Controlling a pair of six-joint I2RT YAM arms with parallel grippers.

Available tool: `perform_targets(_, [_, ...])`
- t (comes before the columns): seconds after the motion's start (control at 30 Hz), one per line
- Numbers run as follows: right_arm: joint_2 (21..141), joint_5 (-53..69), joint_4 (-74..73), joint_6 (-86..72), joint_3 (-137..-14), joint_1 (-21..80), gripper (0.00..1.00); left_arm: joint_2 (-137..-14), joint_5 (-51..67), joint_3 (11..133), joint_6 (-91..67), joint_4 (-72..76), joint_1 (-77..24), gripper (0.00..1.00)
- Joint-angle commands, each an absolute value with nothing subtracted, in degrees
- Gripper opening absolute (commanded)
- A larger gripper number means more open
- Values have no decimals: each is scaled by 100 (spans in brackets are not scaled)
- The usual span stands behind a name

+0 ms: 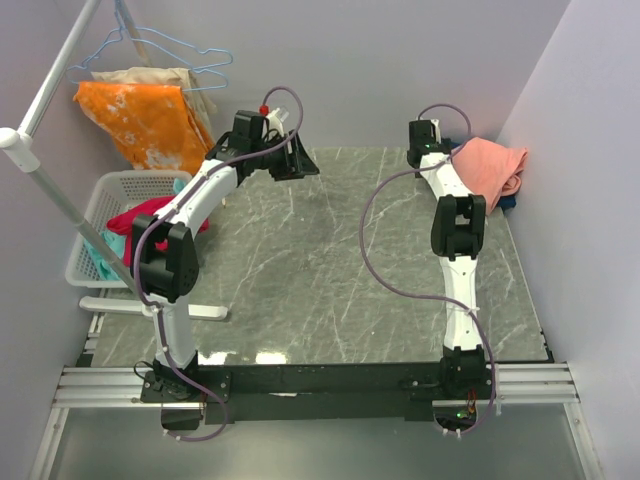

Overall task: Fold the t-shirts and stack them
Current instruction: Neatly place the folded tshirt to the corner

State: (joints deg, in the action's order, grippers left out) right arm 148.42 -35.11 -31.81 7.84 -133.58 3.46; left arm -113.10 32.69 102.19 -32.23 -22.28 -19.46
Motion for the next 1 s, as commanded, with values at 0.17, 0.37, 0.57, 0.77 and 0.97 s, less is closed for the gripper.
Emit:
perform_targets(0.17, [14651,-3691,-3261,800,-13386,220,44,-11303,3261,10485,-3111,-2268,-1898,62])
perform_targets(0.37, [14625,-3692,-3190,756,-13465,246,18,-11285,3261,10406,-3129,-2224,-1898,63])
perform_targets(0.57, [14546,-3735,-3129,730,-13570,334,0,-11285,3261,10362,-3146,-2189,-1898,63])
perform_targets(0.77, [14274,-3832,-3103,791,-13641,474,0,-11268,3261,10275,-3173,-2136,-1898,63])
perform_targets(0.97, [13817,-3867,-3199,800,-13553,650,0,-11206,3234,10160,-3199,-2031,-1898,63])
